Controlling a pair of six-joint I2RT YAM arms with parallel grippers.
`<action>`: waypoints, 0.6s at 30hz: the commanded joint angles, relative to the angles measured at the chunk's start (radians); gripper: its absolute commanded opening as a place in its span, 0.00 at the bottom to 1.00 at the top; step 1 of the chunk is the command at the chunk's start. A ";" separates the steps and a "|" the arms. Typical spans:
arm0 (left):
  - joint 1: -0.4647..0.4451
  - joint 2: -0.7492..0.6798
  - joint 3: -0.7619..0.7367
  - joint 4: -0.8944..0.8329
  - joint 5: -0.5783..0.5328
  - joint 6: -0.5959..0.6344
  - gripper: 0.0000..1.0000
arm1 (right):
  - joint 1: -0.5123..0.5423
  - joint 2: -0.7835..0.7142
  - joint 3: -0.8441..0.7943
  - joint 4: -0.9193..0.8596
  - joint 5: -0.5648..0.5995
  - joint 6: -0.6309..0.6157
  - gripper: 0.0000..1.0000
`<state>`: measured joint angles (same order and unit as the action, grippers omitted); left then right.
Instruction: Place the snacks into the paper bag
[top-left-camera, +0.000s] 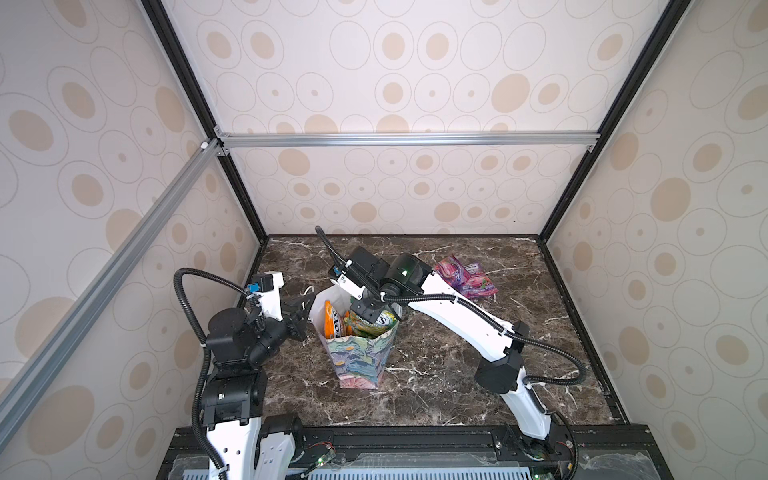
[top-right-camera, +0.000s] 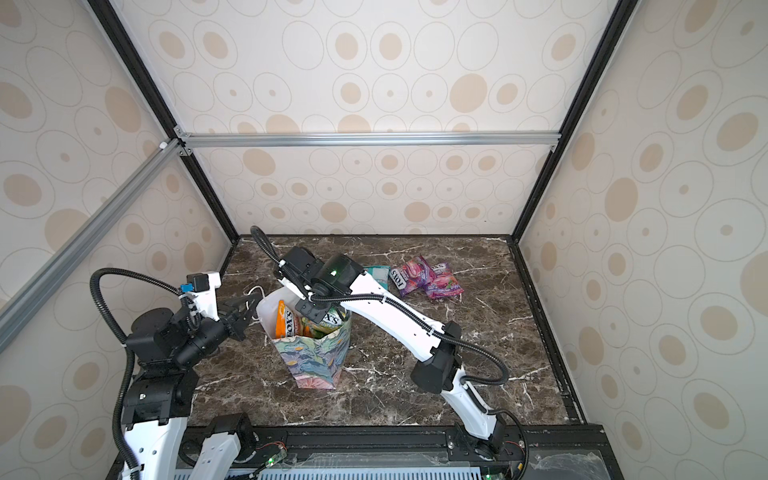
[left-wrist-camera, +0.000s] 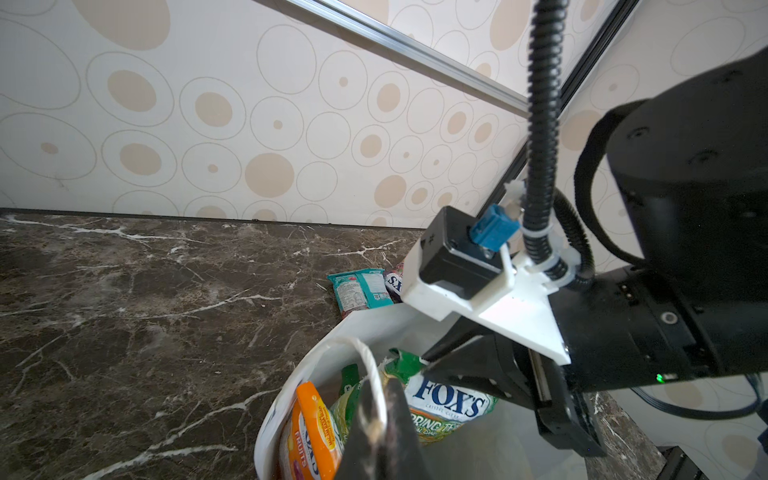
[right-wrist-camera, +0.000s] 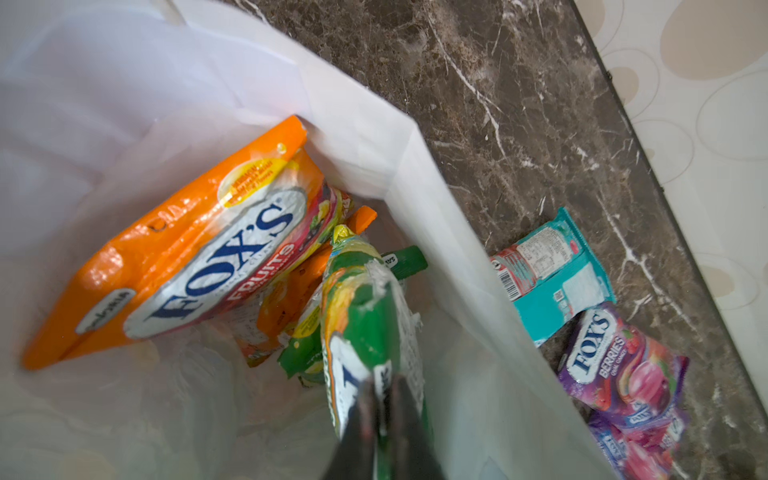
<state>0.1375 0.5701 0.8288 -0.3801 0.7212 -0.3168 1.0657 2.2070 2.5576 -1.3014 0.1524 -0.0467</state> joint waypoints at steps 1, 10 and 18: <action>-0.003 -0.007 0.016 -0.011 -0.003 0.027 0.00 | 0.002 0.019 -0.002 -0.016 -0.036 -0.009 0.00; -0.003 -0.011 0.015 -0.010 -0.016 0.027 0.00 | 0.005 -0.061 -0.025 0.023 -0.099 0.003 0.00; -0.003 -0.009 0.014 -0.006 -0.019 0.030 0.00 | 0.009 -0.139 -0.039 0.151 0.324 -0.014 0.00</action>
<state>0.1375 0.5655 0.8288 -0.3805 0.7040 -0.3164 1.0672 2.1471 2.5217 -1.2297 0.2775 -0.0425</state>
